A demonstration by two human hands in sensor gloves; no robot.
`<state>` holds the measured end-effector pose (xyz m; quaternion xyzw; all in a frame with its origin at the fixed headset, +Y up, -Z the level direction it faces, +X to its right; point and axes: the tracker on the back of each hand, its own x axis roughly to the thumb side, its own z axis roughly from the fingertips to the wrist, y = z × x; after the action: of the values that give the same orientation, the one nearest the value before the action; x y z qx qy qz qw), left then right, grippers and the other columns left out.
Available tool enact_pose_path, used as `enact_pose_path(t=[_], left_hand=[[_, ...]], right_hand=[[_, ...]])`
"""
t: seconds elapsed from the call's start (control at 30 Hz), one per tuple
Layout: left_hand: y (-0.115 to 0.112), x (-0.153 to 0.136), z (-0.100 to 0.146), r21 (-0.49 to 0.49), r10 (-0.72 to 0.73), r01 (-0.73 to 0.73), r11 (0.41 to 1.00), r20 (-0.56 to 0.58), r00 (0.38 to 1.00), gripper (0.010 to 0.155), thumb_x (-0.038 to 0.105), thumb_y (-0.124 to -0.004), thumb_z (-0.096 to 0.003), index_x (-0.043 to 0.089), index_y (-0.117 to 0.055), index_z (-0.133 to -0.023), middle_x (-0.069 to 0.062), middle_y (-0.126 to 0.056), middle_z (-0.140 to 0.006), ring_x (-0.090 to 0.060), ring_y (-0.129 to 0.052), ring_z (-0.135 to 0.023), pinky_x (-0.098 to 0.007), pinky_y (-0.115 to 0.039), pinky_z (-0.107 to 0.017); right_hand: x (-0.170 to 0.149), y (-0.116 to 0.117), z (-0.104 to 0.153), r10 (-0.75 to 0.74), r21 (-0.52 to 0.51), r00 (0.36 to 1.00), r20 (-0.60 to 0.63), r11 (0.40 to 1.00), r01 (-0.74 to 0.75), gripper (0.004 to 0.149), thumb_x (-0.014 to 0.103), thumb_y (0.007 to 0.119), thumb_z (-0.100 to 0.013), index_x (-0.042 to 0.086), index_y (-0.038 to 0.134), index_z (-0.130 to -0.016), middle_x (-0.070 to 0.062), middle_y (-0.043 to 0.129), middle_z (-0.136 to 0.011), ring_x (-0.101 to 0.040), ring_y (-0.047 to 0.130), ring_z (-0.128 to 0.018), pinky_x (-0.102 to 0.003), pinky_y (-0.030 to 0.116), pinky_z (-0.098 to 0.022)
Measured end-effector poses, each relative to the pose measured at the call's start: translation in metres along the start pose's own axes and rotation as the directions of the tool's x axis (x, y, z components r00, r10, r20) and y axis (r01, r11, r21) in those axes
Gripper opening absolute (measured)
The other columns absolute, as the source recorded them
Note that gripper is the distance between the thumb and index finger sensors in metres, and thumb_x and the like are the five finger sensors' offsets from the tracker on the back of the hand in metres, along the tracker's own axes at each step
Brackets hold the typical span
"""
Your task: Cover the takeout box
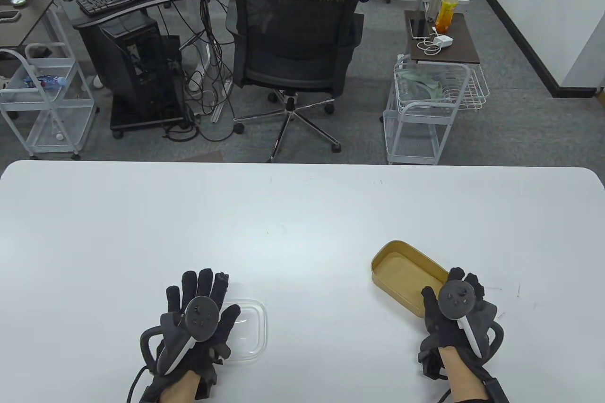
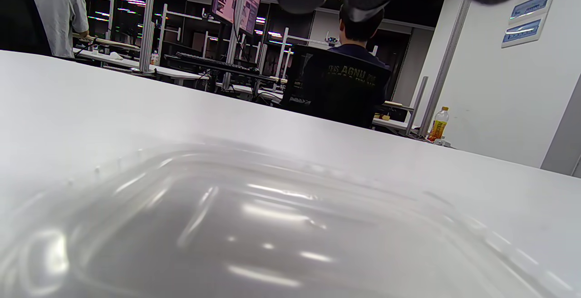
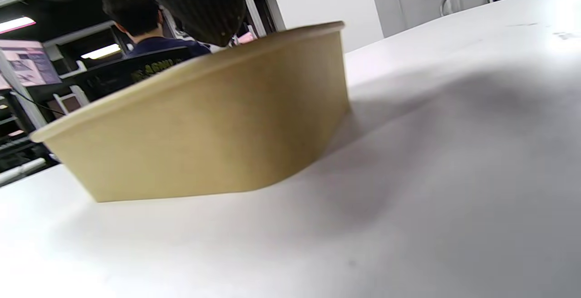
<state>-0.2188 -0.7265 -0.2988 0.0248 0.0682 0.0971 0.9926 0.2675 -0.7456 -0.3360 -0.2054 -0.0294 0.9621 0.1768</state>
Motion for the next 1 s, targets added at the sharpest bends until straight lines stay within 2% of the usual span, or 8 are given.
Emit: enact_pose_path(t=[0.13,0.17,0.23,0.3,0.33,0.4,0.7,1.0], left_hand=[[0.000,0.000,0.000,0.001,0.000,0.000,1.000,0.001,1.000,0.071,0.074,-0.064,-0.0346,0.055,-0.053,-0.102,0.018,-0.048,-0.124,-0.013,-0.037,-0.119,-0.037,-0.024,-0.084],[0.000,0.000,0.000,0.002,0.000,0.000,1.000,0.001,1.000,0.071,0.074,-0.064,-0.0345,0.055,-0.054,-0.102,0.017,-0.049,-0.124,-0.013,-0.037,-0.119,-0.037,-0.024,-0.084],[0.000,0.000,0.000,0.001,0.001,-0.001,1.000,-0.001,1.000,0.071,0.074,-0.064,-0.0345,0.054,-0.053,-0.102,0.017,-0.049,-0.124,-0.013,-0.037,-0.119,-0.037,-0.024,-0.084],[0.000,-0.001,0.000,0.000,0.002,-0.002,1.000,-0.003,1.000,0.071,0.074,-0.064,-0.0347,0.054,-0.053,-0.102,0.017,-0.049,-0.124,-0.013,-0.037,-0.119,-0.037,-0.024,-0.084],[0.000,-0.001,0.000,0.000,0.002,-0.002,1.000,-0.004,1.000,0.071,0.074,-0.064,-0.0346,0.054,-0.053,-0.102,0.017,-0.049,-0.124,-0.013,-0.037,-0.119,-0.037,-0.024,-0.084],[0.000,-0.001,0.000,0.000,0.001,-0.001,1.000,-0.004,1.000,0.071,0.074,-0.064,-0.0346,0.054,-0.054,-0.102,0.017,-0.049,-0.124,-0.013,-0.038,-0.119,-0.037,-0.024,-0.084],[0.001,-0.001,0.000,0.012,0.004,-0.004,1.000,-0.002,1.000,0.071,0.074,-0.064,-0.0347,0.054,-0.053,-0.102,0.017,-0.049,-0.124,-0.014,-0.038,-0.119,-0.037,-0.024,-0.084],[0.002,-0.002,0.000,0.017,0.005,-0.005,1.000,0.001,1.000,0.071,0.074,-0.064,-0.0346,0.054,-0.053,-0.102,0.016,-0.049,-0.124,-0.013,-0.037,-0.119,-0.037,-0.024,-0.084]], right_hand=[[-0.004,0.000,-0.002,0.071,0.025,0.996,-0.053,0.997,-0.070,0.085,0.043,0.077,-0.060,-0.009,0.036,-0.112,-0.041,0.049,-0.108,-0.058,0.062,-0.089,-0.066,0.061,-0.061],[-0.005,0.000,-0.003,0.090,0.031,0.994,-0.069,0.996,-0.088,0.086,0.044,0.077,-0.060,-0.012,0.036,-0.111,-0.039,0.057,-0.103,-0.054,0.072,-0.082,-0.063,0.068,-0.055],[-0.008,0.000,-0.005,0.123,0.058,0.987,-0.104,0.991,-0.117,0.087,0.046,0.076,-0.059,-0.021,0.046,-0.106,-0.032,0.082,-0.084,-0.039,0.093,-0.059,-0.052,0.082,-0.037],[-0.012,-0.001,-0.008,0.078,0.091,0.988,-0.132,0.994,-0.066,0.080,0.046,0.076,-0.059,-0.023,0.065,-0.097,-0.016,0.100,-0.061,-0.021,0.104,-0.034,-0.038,0.091,-0.015],[-0.014,-0.001,-0.008,0.032,0.095,0.990,-0.139,0.995,-0.019,0.073,0.043,0.077,-0.059,-0.022,0.073,-0.092,-0.012,0.104,-0.053,-0.017,0.105,-0.026,-0.035,0.091,-0.009],[-0.015,-0.002,-0.009,-0.030,0.084,0.988,-0.148,0.995,0.043,0.060,0.036,0.080,-0.058,-0.017,0.083,-0.087,-0.006,0.106,-0.044,-0.013,0.105,-0.018,-0.032,0.092,-0.005],[0.014,-0.010,0.004,-0.017,0.006,0.999,0.030,1.000,0.017,0.054,0.034,0.081,-0.057,-0.013,0.087,-0.083,-0.005,0.105,-0.040,-0.012,0.104,-0.016,-0.031,0.092,-0.005],[0.065,0.004,0.030,-0.004,0.016,0.967,0.256,1.000,0.000,0.054,0.034,0.081,-0.057,-0.013,0.086,-0.083,-0.005,0.105,-0.040,-0.012,0.104,-0.016,-0.032,0.092,-0.005]])
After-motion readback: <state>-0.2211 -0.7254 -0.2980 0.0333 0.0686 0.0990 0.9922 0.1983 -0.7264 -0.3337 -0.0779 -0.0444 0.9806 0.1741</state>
